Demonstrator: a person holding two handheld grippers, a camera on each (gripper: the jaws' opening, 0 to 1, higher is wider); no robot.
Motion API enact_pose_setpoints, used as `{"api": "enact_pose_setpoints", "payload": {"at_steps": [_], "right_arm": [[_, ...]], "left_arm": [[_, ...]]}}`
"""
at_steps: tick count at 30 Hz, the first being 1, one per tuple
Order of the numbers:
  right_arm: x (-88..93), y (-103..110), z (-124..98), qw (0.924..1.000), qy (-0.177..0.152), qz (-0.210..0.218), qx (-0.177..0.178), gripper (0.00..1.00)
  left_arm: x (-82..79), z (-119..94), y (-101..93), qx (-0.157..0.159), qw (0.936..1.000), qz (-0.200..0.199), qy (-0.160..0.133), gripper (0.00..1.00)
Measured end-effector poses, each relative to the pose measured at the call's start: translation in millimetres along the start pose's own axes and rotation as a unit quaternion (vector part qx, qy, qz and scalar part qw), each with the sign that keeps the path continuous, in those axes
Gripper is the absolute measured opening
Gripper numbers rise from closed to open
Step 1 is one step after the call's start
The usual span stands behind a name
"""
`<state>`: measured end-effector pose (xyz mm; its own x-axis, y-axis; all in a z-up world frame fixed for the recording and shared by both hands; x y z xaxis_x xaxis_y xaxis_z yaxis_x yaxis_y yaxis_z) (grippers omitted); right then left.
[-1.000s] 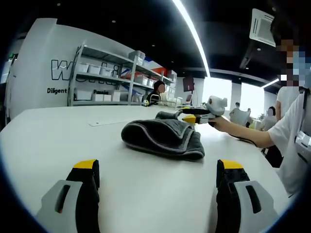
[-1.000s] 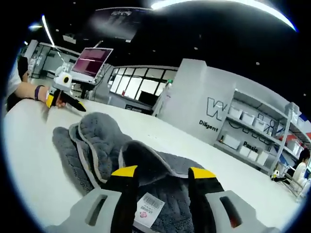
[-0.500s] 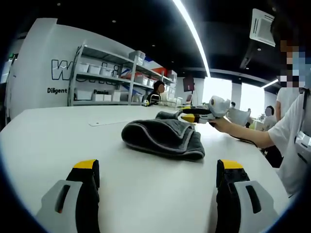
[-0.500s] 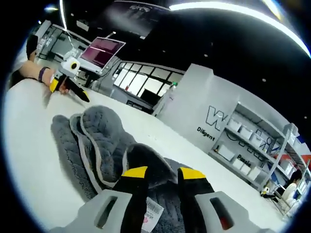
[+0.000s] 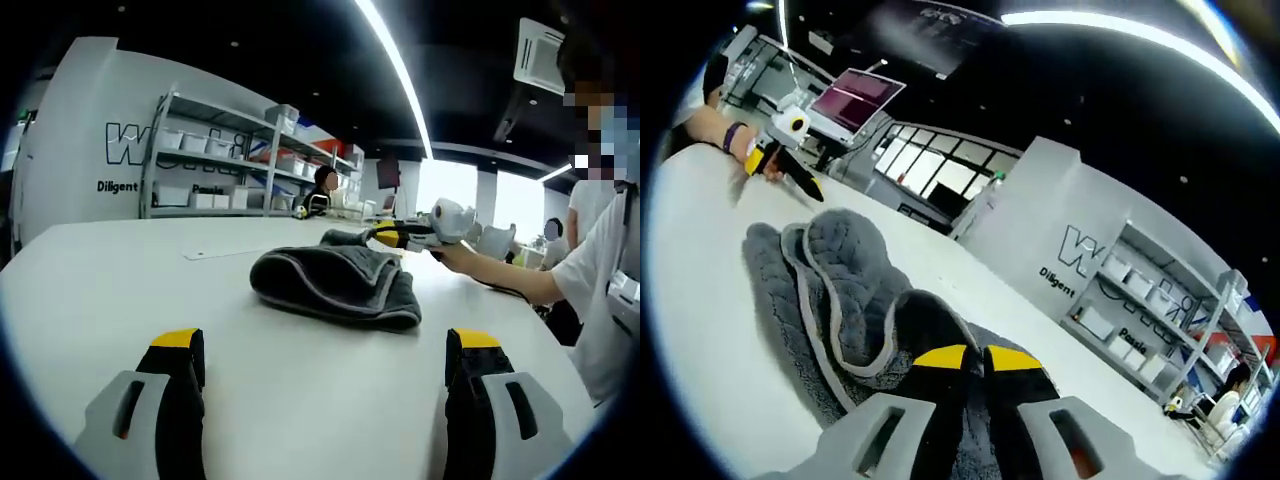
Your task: Open the folded towel by lifting each exposed corner and separating the folded layers until the towel lies flat within the target outline without major curled edges
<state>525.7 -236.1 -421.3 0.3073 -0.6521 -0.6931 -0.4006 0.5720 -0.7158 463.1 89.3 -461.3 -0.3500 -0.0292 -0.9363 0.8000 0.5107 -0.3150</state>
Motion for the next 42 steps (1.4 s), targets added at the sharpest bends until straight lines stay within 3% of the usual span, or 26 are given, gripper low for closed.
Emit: {"api": "enact_pose_setpoints", "payload": {"at_steps": [9,26,42], "right_arm": [[1.5,-14.3,-7.5,0.9993,-0.003,0.027,0.025,0.0],[6.0,-57.0,-32.2,0.9932,0.0,0.041,0.109,0.0],[15.5,-70.0,-42.8,0.9884,0.024,0.046,0.143,0.0]], "left_arm": [[-0.1,0.4,0.7,0.0,1.0,0.0,0.0,0.99],[-0.6,0.1,1.1,0.0,1.0,0.0,0.0,0.99],[-1.0,0.1,2.2,0.0,1.0,0.0,0.0,0.99]]}}
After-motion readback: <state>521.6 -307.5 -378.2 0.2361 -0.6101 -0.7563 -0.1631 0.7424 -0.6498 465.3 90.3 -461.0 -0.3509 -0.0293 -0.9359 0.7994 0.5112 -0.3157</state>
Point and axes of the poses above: the point that each gripper's makers call its tool centre point, and the gripper's own axes: z roughly forward along the fingers, y roughly to its left, x roughly out of its underside, the point moved 3 cm from there along -z, roughly backward along the fingers, and after that the axes turned 11 degrees about -z, right-handed, at the moved point
